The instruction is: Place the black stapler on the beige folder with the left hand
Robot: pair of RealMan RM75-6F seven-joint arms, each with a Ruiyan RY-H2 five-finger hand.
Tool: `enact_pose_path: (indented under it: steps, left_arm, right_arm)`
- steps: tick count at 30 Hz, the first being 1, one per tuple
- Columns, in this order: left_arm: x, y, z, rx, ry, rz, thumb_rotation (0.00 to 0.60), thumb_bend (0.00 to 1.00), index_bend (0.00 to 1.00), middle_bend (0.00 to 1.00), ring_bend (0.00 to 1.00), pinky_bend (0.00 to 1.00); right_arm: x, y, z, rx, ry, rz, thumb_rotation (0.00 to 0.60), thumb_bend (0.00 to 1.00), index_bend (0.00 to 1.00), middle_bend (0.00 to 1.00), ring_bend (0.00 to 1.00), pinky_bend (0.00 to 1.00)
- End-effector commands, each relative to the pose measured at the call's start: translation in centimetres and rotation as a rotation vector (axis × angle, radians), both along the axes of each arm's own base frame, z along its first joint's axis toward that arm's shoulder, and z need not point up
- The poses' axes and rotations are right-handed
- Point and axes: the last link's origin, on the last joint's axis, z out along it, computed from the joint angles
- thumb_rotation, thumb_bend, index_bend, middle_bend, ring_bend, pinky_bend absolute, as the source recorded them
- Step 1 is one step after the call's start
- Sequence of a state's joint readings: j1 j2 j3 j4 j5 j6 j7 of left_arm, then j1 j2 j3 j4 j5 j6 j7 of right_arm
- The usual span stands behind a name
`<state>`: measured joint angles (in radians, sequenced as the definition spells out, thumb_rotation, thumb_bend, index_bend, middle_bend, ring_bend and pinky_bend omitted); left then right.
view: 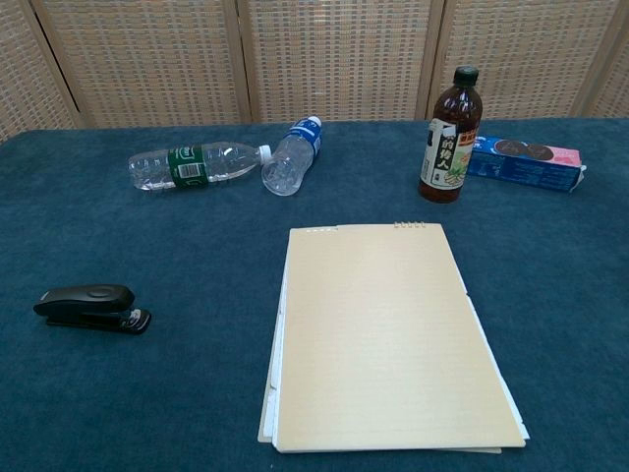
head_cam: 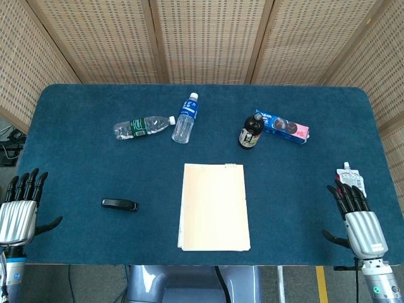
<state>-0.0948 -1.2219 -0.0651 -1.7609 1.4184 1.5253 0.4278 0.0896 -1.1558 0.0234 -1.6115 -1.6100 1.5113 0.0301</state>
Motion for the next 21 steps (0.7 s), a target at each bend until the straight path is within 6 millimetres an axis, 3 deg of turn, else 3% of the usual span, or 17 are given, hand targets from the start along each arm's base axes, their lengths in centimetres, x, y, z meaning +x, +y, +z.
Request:
enact_pose_path:
  steps: [1,21]
  left_arm:
    - [-0.03,0.01,0.02,0.0,0.0,0.001,0.6,0.0,0.0,0.0,0.0,0.0]
    - [0.05,0.14,-0.21,-0.022,-0.006,-0.002,0.6,0.0,0.0,0.0,0.0,0.0]
  right_arm:
    - [0.02,-0.01,-0.02,0.001,0.0,0.0,0.6,0.1,0.0,0.0,0.0,0.0]
    - [-0.11,-0.11,0.07,-0.001,0.002,-0.014,0.6,0.1,0.0,0.0,0.0,0.0]
